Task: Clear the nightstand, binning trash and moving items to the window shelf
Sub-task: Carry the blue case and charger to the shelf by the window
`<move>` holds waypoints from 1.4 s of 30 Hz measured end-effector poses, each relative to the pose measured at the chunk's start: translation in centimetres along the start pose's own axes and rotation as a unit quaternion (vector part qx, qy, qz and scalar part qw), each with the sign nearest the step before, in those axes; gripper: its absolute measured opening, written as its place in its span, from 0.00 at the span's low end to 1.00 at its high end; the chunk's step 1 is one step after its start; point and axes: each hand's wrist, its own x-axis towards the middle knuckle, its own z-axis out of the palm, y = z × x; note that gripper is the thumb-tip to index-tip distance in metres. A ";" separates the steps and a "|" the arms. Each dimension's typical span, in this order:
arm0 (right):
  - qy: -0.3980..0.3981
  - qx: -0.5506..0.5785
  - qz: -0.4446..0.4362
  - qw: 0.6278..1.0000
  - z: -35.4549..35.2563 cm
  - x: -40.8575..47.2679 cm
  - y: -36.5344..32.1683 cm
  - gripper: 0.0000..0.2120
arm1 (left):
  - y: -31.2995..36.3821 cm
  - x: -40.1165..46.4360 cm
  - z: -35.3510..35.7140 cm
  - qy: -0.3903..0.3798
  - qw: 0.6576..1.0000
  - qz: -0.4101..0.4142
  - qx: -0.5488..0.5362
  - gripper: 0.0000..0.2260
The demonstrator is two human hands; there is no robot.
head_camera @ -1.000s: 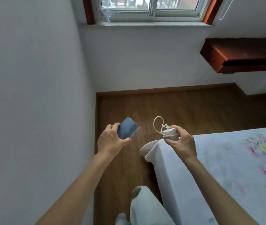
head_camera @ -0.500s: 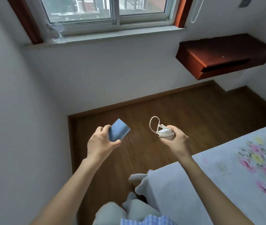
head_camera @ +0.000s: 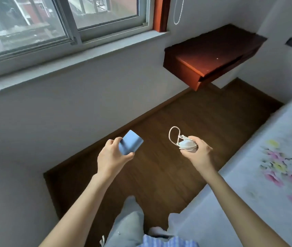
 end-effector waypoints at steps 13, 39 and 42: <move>0.099 -0.022 0.082 0.991 0.7 12.2 -1.8 0.24 | 8.9 20.9 1.8 -0.078 0.987 0.137 -0.008 0.29; 0.066 -0.037 0.085 0.993 -12.6 52.6 12.9 0.23 | 40.7 47.0 19.3 -0.093 0.982 0.162 0.013 0.26; 0.062 -0.038 0.070 0.995 -12.3 57.3 13.8 0.22 | 42.6 50.6 21.2 -0.093 0.983 0.159 0.012 0.26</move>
